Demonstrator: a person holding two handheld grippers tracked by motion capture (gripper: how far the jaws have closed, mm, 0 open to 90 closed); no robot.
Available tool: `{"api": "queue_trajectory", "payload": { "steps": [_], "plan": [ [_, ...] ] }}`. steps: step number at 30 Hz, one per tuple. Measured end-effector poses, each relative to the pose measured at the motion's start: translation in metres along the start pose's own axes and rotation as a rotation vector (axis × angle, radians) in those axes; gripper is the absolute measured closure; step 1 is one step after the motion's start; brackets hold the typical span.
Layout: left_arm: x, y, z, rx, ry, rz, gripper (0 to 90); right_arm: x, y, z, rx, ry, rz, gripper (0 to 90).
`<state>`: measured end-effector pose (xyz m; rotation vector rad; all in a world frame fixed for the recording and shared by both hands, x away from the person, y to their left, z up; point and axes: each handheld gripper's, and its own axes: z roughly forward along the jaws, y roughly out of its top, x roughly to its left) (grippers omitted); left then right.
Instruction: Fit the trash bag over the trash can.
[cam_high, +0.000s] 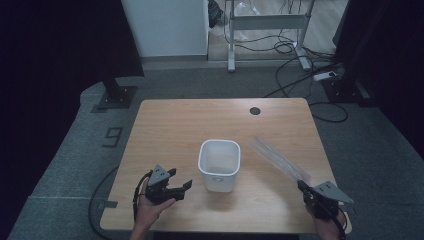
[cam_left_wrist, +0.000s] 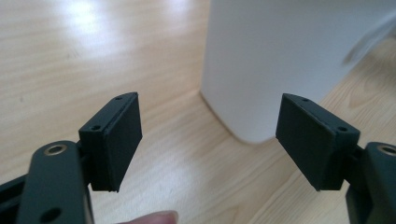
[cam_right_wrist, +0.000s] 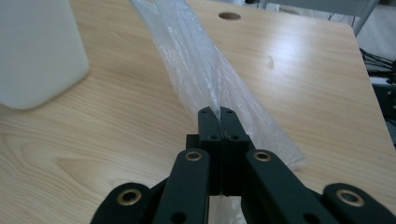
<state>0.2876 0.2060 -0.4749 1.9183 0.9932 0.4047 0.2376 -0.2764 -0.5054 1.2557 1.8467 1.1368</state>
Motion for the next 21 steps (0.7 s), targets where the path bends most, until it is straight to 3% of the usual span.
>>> {"api": "queue_trajectory", "payload": {
  "steps": [4,8,15,18,21],
  "plan": [
    [0.004,0.012,-0.003,-0.002,-0.011,-0.013,22.3,0.005,0.008,-0.006,-0.03,0.011,-0.006,89.0],
    [0.005,0.024,-0.01,-0.039,-0.027,-0.012,22.3,0.009,0.016,-0.012,-0.057,0.02,-0.006,89.0],
    [0.002,0.041,-0.017,-0.071,-0.03,0.013,23.1,0.018,0.041,-0.023,-0.129,0.045,-0.022,89.0],
    [0.001,0.051,-0.019,-0.094,-0.033,0.02,24.1,0.027,0.059,-0.026,-0.146,0.058,-0.062,89.0],
    [0.0,0.056,-0.02,-0.108,-0.039,0.019,24.8,0.031,0.065,-0.025,-0.152,0.061,-0.074,89.0]
  ]
}}
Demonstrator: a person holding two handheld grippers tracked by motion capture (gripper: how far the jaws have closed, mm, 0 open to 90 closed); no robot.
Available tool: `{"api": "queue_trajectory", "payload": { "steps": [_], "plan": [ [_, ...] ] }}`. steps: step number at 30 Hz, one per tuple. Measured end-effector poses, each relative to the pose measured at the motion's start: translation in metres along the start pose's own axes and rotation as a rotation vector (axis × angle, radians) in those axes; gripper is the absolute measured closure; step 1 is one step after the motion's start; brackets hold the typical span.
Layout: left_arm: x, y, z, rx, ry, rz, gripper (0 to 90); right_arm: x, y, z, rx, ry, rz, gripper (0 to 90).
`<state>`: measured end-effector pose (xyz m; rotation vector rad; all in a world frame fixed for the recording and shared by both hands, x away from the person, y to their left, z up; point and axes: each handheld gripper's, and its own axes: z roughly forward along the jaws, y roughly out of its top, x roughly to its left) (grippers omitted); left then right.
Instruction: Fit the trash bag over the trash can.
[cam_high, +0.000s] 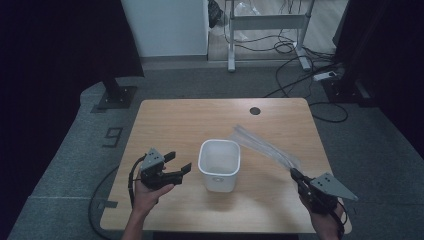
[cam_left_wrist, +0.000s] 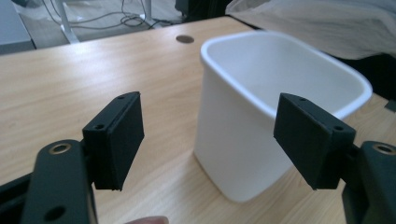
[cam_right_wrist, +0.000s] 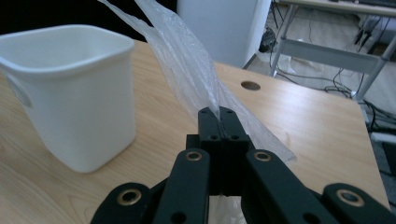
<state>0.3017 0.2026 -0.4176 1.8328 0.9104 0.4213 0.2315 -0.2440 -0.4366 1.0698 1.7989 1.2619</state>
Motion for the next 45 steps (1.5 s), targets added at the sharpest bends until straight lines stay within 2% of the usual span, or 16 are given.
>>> {"api": "queue_trajectory", "payload": {
  "steps": [4,7,12,14,15,19,28,31,39,43,45],
  "plan": [
    [-0.002,0.01,0.002,-0.015,-0.016,0.004,26.1,0.007,0.013,0.002,-0.014,0.023,-0.027,89.1],
    [-0.003,0.019,0.004,-0.015,-0.011,0.013,27.8,0.015,0.024,0.002,-0.027,0.042,-0.058,89.0],
    [-0.003,0.025,0.006,-0.018,-0.013,0.01,31.8,0.02,0.03,0.002,-0.03,0.062,-0.079,89.0],
    [-0.003,0.027,0.006,-0.018,-0.034,0.007,32.2,0.022,0.032,0.003,-0.028,0.069,-0.089,89.0],
    [-0.003,0.028,0.006,-0.02,-0.039,0.005,31.9,0.025,0.034,0.003,-0.024,0.067,-0.112,89.0],
    [-0.004,0.035,0.005,-0.032,-0.032,-0.011,31.6,0.03,0.037,0.003,-0.022,0.079,-0.136,89.0],
    [0.007,0.054,0.013,-0.037,-0.023,-0.06,31.1,0.036,0.035,0.005,-0.028,0.119,-0.142,89.0],
    [0.012,0.065,0.018,-0.045,-0.02,-0.078,31.2,0.037,0.034,0.004,-0.032,0.136,-0.147,89.0],
    [0.011,0.089,0.031,-0.046,-0.026,-0.075,31.6,0.036,0.033,0.002,-0.039,0.177,-0.14,89.0],
    [0.007,0.092,0.037,-0.03,-0.039,-0.066,31.7,0.038,0.032,0.002,-0.039,0.187,-0.145,89.0],
    [0.002,0.089,0.044,-0.007,-0.063,-0.054,32.1,0.039,0.032,0.002,-0.041,0.192,-0.147,89.0]
  ]
}}
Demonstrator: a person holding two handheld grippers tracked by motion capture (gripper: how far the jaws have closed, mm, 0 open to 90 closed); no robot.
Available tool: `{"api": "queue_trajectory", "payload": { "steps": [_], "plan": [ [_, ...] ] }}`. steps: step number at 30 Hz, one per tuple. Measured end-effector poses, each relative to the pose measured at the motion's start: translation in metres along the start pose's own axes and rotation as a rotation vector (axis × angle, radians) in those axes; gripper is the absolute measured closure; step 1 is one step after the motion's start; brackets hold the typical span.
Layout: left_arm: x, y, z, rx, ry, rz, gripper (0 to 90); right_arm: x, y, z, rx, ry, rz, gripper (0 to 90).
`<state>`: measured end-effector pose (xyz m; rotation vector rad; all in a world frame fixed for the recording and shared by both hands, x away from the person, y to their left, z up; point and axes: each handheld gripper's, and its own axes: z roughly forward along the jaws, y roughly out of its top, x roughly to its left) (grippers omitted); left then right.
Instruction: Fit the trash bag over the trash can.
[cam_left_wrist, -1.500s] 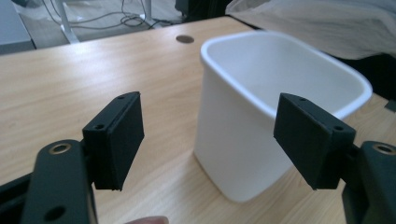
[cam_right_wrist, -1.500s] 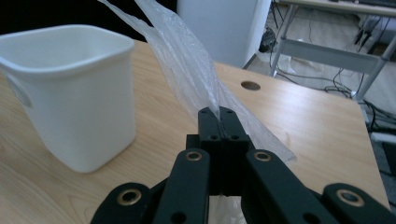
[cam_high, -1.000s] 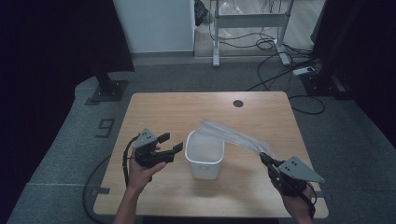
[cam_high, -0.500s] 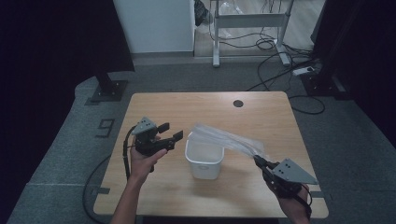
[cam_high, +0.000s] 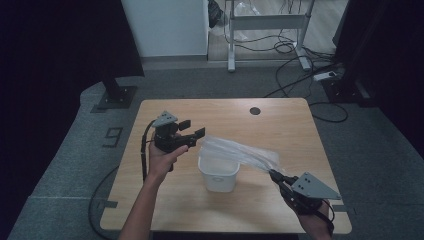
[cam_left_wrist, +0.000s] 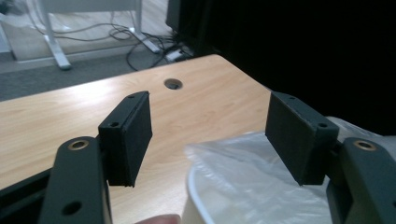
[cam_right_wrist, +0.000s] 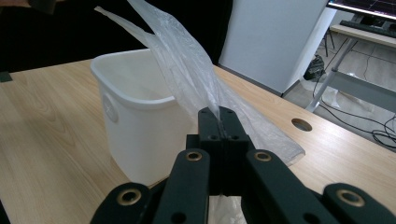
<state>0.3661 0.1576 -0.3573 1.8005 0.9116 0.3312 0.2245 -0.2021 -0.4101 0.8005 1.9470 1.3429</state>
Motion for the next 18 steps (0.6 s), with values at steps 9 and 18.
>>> {"api": "queue_trajectory", "payload": {
  "steps": [9,18],
  "plan": [
    [-0.013,-0.019,0.005,0.079,0.011,0.056,32.6,0.002,0.004,0.001,-0.002,-0.011,-0.001,88.9],
    [-0.019,-0.033,0.014,0.149,-0.04,0.08,31.9,0.009,0.008,0.001,0.02,-0.076,-0.023,88.9]
  ]
}}
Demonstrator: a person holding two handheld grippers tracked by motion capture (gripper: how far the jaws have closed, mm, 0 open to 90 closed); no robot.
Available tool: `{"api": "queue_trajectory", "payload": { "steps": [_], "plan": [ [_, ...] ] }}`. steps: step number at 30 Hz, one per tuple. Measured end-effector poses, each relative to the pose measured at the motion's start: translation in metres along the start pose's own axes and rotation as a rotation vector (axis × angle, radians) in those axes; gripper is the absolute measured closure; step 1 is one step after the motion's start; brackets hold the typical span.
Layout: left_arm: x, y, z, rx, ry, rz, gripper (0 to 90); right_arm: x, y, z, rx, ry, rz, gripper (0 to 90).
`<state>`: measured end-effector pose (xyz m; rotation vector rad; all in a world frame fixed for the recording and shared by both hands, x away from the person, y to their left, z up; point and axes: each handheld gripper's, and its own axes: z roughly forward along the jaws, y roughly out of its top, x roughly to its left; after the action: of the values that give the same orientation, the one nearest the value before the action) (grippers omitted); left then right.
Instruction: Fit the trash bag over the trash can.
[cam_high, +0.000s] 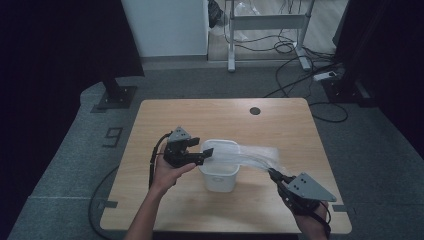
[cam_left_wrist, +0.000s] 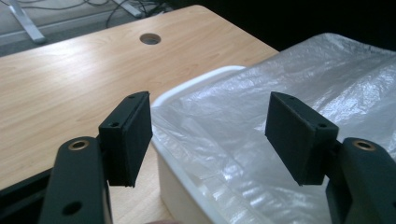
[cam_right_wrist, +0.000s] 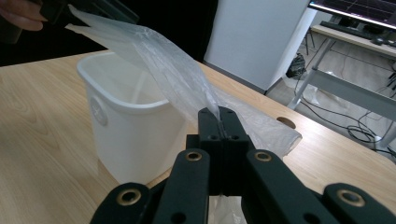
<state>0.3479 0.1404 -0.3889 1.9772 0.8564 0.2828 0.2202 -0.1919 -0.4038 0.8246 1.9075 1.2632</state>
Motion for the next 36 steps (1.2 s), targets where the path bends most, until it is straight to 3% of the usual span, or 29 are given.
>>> {"api": "queue_trajectory", "payload": {
  "steps": [9,13,16,23,28,36],
  "plan": [
    [-0.005,-0.006,0.012,0.021,-0.01,0.011,31.6,-0.002,0.0,0.005,0.012,-0.015,0.014,88.8],
    [-0.002,-0.007,0.003,-0.041,0.036,-0.013,29.5,-0.002,0.001,0.011,0.021,-0.011,0.012,88.8],
    [0.003,-0.004,-0.014,-0.097,0.019,-0.029,29.1,-0.001,0.002,0.013,0.023,-0.004,0.005,88.8],
    [-0.001,-0.006,-0.038,-0.142,0.009,0.02,28.9,-0.002,0.005,0.014,0.026,0.018,0.006,88.5],
    [-0.008,-0.014,-0.041,-0.154,-0.017,0.071,28.6,0.0,0.006,0.015,0.033,0.033,0.004,88.4],
    [-0.012,-0.022,-0.043,-0.145,-0.068,0.089,27.1,-0.002,0.009,0.016,0.033,0.03,0.008,88.4]
  ]
}}
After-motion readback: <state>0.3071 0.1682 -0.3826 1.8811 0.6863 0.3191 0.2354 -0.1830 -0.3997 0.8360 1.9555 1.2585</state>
